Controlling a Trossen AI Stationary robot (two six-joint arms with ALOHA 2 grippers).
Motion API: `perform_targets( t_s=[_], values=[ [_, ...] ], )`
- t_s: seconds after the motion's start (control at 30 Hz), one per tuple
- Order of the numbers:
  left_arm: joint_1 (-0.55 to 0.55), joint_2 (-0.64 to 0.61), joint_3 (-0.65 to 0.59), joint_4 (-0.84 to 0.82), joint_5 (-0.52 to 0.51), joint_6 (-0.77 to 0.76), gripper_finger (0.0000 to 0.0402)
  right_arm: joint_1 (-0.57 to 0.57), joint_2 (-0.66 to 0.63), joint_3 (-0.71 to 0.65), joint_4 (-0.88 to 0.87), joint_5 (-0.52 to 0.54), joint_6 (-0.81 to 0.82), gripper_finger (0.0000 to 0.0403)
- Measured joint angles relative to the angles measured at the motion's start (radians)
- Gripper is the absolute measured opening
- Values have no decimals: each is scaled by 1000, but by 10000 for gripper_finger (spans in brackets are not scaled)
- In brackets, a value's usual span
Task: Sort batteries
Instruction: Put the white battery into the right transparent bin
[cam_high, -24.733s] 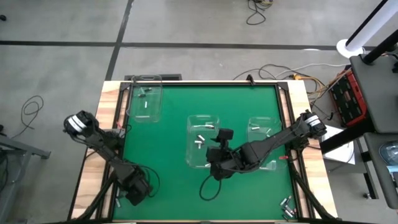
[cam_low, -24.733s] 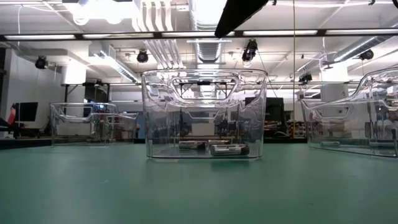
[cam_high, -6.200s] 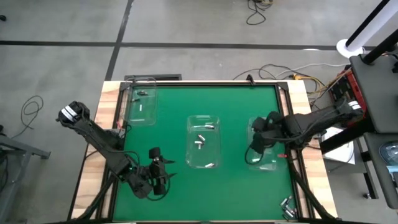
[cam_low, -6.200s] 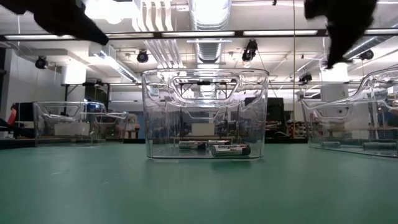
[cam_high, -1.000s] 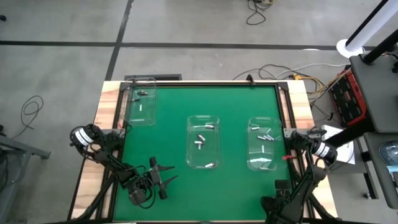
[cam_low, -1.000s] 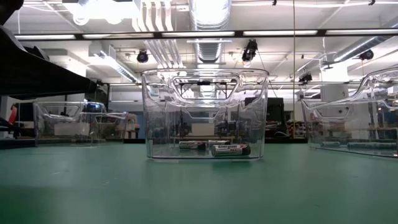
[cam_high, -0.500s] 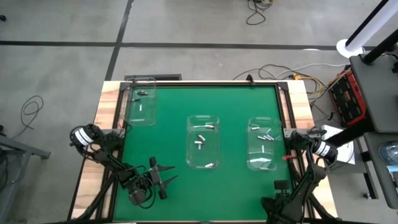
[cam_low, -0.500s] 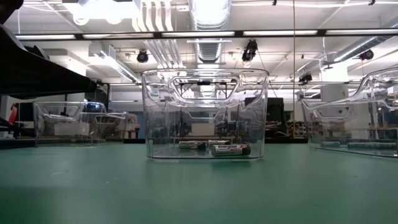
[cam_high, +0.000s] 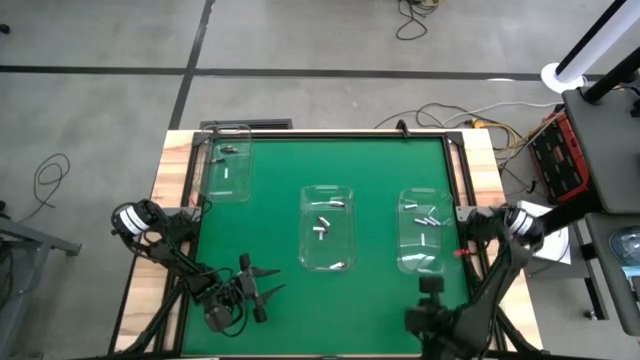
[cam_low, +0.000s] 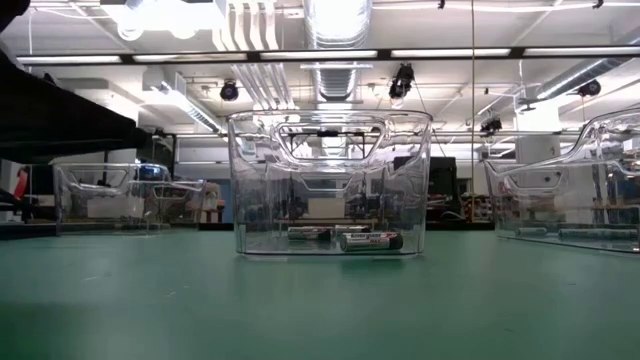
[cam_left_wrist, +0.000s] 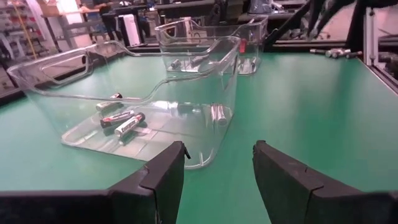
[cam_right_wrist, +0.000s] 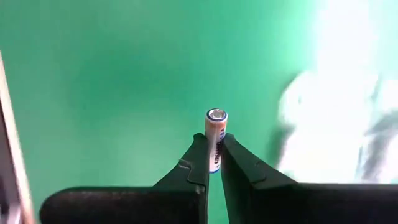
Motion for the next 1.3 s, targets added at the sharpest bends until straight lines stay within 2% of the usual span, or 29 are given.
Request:
perform_targets(
  t_s=[0.13, 0.27, 0.43, 0.53, 0.63, 0.73, 0.87, 0.97, 1.07, 1.2, 1.3],
  values=[
    [-4, 0, 31, 53, 11, -42, 170, -21, -121, 5, -18, 176, -61, 14],
    [-24, 13, 156, 106, 66, 40, 170, -26, -249, -8, -95, 309, -48, 7],
    [-26, 54, 369, 101, 73, 226, 170, -33, -374, -82, -245, 400, 162, 5],
    [-28, 76, 476, 38, 76, 300, 170, -36, -432, -167, -255, 376, 279, 6],
    [-29, 95, 538, -33, 77, 252, 170, -31, -463, -244, -224, 325, 292, 7],
    [-28, 116, 561, -100, 81, 160, 170, -16, -467, -288, -146, 330, 196, 8],
    [-25, 123, 529, -162, 78, 5, 170, -37, -467, -308, -13, 441, 30, 11],
    [-20, 123, 493, -163, 65, -56, 170, -139, -467, -308, 94, 420, -107, 18],
    [-21, 120, 472, -158, 19, -62, 170, -256, -466, -308, 201, 320, -258, 38],
    [-48, 119, 446, -158, -26, -37, 170, -377, -458, -309, 320, 205, -389, 85],
    [-82, 116, 423, -158, -50, -49, 170, -449, -443, -309, 383, 175, -437, 125]
  ],
)
